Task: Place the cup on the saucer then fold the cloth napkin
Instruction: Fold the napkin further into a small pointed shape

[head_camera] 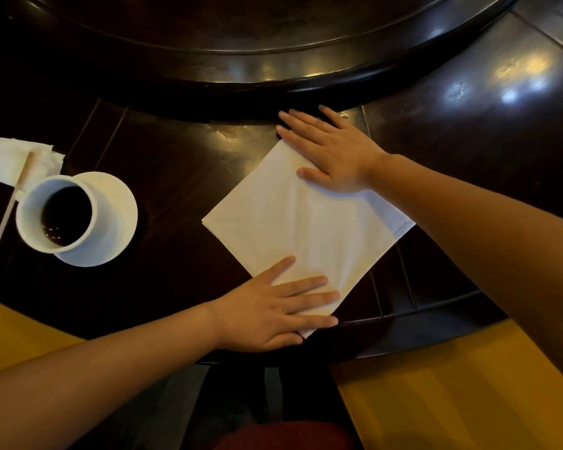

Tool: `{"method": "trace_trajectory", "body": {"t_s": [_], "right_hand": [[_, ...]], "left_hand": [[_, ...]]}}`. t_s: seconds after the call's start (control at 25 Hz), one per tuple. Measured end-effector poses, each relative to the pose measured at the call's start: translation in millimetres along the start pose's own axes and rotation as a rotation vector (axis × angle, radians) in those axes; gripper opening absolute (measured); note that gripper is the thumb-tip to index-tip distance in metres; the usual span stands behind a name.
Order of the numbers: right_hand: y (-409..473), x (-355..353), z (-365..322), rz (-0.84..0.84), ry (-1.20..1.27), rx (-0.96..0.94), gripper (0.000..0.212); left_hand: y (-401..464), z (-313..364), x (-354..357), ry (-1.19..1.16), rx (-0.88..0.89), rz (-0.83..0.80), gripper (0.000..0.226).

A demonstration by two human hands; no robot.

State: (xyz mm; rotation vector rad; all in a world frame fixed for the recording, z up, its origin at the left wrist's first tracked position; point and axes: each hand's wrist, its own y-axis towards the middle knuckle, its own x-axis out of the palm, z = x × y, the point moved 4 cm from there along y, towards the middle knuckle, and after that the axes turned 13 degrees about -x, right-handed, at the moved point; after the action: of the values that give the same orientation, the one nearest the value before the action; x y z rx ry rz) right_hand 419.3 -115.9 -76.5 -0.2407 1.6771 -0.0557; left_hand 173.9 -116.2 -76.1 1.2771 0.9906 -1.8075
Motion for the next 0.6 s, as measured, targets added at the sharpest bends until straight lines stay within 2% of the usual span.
{"method": "trace_trajectory", "body": {"t_s": [0.08,0.2,0.32,0.4,0.44,0.52,0.6], "right_hand": [[-0.1,-0.9,3.5,0.0,0.008,0.082,0.068],[-0.3,-1.3,2.4,0.019,0.027,0.204,0.069],[-24.9,-7.3,-20.2,0.198,0.141,0.296,0.068],[-56.6,-13.5,-57.3,0.339,0.199,0.171,0.063],[-73.6,-12.8,-78.1,0.353,0.217,0.08,0.06],[-103.7,-4.6,-115.7,0.253,0.223,-0.074,0.056],[-121.3,8.0,-134.2,0.129,0.2,-0.142,0.055]], "left_hand": [[-10.4,10.8,4.7,0.018,0.019,-0.024,0.054],[-21.9,20.2,3.5,-0.047,-0.052,-0.016,0.058],[-28.1,11.0,-12.3,-0.226,-0.201,0.083,0.06],[-32.2,-8.2,-22.6,-0.249,-0.342,0.174,0.064],[-33.8,-18.7,-25.2,-0.231,-0.39,0.182,0.065],[-32.4,-35.4,-26.4,-0.179,-0.437,0.133,0.068],[-25.8,-43.7,-26.2,-0.139,-0.45,0.086,0.068]]}}
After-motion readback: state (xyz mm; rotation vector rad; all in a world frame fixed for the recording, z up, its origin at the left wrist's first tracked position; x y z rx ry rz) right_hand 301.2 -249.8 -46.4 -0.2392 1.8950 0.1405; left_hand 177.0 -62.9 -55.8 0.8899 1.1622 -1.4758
